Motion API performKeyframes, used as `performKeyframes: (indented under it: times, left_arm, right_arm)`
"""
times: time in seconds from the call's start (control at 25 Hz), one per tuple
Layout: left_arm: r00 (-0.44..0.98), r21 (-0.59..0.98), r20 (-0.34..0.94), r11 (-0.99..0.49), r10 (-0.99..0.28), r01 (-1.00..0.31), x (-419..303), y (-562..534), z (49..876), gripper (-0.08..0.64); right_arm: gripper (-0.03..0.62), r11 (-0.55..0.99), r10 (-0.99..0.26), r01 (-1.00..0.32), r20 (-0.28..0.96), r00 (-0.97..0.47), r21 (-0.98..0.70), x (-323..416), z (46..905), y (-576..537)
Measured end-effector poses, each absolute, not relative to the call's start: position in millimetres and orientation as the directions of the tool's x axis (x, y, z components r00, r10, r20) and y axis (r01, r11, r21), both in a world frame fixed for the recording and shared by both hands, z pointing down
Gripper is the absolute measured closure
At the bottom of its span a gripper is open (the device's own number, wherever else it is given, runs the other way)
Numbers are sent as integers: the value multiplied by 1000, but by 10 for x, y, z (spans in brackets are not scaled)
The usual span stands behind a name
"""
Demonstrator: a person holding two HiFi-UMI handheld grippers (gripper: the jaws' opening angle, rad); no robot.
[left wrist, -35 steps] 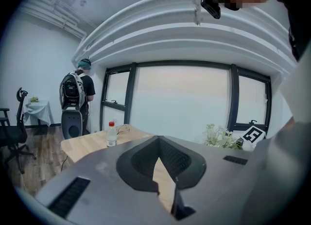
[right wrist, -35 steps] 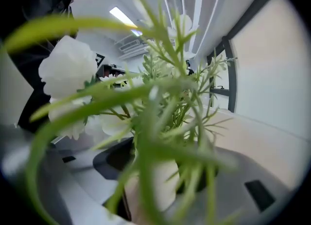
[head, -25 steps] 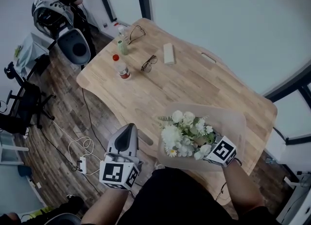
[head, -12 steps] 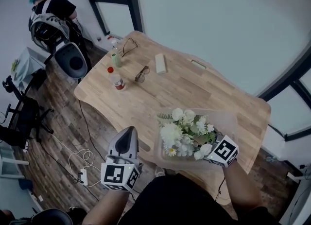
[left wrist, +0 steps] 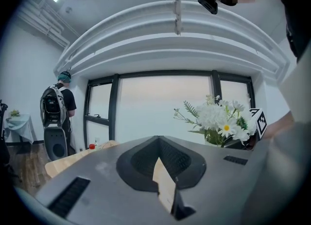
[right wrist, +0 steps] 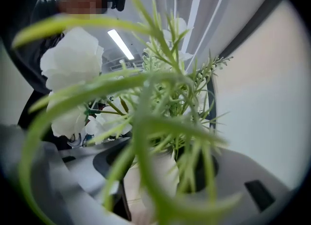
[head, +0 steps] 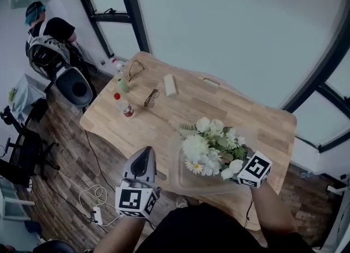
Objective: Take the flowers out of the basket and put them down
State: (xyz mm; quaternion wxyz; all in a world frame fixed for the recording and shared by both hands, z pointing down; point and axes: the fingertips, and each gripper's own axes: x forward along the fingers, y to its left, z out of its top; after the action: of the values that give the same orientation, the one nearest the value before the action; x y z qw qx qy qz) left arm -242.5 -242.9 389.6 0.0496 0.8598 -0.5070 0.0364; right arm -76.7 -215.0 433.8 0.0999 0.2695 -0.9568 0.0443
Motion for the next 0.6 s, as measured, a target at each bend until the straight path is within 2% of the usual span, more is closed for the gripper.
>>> performKeyframes:
  times: [0.6]
  left_arm:
    - [615, 54, 65, -613, -786, -789, -1781, -2525, 3763, 555]
  right_arm:
    - [322, 748, -658, -662, 164, -735, 38, -121, 3891, -2001]
